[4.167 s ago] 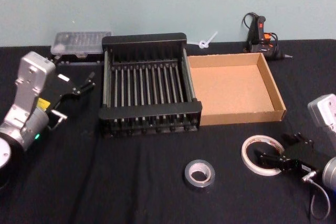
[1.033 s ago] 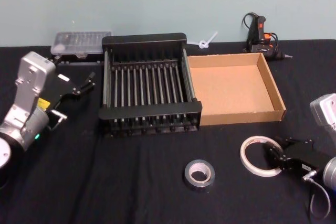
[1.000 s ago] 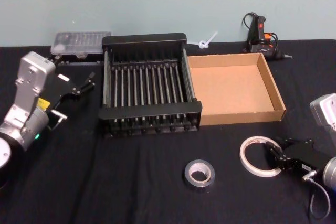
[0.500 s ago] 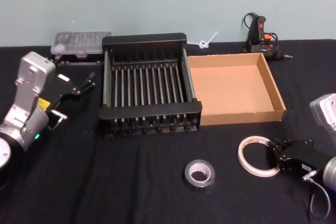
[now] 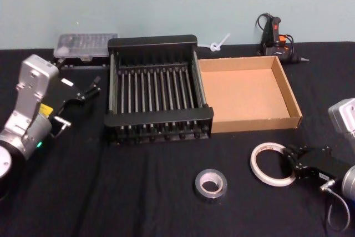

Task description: Pick up the white tape and place it into the black box , Pick up the silver tape and place it into the brown box.

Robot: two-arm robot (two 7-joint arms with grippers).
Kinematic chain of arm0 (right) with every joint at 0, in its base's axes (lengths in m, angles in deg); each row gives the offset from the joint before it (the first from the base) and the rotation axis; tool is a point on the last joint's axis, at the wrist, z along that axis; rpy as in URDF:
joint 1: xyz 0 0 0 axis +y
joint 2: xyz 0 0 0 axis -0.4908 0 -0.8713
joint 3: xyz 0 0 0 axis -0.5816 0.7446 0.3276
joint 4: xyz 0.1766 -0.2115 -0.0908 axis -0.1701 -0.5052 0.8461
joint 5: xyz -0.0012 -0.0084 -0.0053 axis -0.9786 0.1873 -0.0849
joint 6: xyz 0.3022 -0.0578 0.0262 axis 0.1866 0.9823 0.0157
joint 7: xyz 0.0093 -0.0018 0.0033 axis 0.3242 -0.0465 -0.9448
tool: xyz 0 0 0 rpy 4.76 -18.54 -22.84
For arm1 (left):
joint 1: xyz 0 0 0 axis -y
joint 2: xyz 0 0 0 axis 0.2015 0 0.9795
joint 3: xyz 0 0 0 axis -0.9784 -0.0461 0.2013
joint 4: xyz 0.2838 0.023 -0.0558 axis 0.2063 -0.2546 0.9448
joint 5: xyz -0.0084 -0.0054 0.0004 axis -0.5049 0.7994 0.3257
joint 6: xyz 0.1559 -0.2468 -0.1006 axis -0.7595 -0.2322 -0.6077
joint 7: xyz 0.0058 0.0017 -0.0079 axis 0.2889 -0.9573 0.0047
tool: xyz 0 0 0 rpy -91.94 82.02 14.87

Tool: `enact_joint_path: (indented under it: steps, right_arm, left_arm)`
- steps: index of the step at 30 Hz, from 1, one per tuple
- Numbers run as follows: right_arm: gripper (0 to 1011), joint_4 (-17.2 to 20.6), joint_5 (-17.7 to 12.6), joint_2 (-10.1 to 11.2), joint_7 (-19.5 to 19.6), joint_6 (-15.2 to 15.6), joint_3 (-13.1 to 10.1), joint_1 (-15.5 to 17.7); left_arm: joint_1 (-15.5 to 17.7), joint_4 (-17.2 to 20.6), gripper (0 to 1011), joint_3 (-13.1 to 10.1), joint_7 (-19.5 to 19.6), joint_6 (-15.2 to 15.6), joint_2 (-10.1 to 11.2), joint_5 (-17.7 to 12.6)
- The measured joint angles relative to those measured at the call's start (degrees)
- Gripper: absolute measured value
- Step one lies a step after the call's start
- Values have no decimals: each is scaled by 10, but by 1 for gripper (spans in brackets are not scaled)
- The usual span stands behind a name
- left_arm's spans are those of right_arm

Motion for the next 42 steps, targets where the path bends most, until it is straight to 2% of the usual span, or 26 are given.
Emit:
enact_joint_path:
  steps: [11,18,27,33,42]
  right_arm:
    - [94,24,-12,6,-14,-9,-4,-1]
    - [94,27,-15,1,-13,-13,0,-19]
    - [94,15,-11,-17,-5,-18,15,-63]
    - [94,-4,-4,-35,1,-19,27,-100]
    - [94,-27,8,-51,1,-19,43,-141]
  left_arm:
    - [0,0,1001,0,0,0,0,0]
    - [0,0,1001,0,0,0,0,0]
    - [0,0,1001,0,0,0,0,0]
    - [0,0,1001,0,0,0,0,0]
    - [0,0,1002,0,0,0,0,0]
